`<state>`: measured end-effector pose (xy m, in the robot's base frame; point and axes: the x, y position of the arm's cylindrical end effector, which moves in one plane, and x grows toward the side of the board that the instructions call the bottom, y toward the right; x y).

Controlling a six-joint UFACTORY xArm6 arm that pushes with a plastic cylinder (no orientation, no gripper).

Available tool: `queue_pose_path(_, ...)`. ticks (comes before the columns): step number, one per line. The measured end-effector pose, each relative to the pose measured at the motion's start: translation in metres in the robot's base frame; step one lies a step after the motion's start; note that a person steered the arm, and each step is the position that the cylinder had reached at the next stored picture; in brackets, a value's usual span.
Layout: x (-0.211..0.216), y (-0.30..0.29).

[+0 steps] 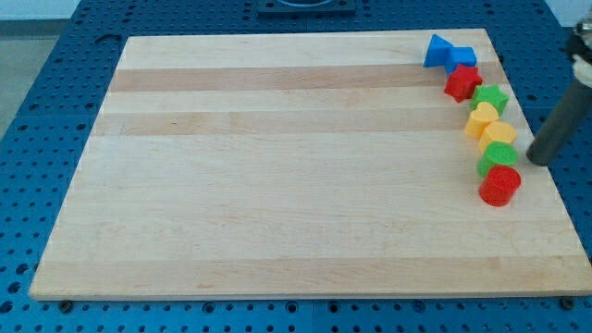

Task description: Separate the red circle and the green circle

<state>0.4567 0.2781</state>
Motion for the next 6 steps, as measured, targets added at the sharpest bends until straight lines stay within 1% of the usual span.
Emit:
queue_pose_path(1, 0.000, -0.043)
queue_pose_path(2, 0.014, -0.076)
queue_pose_path(3, 0.050, -0.077)
queue_pose_path(4, 0.070, -0.068)
queue_pose_path(6, 0.040, -0.058)
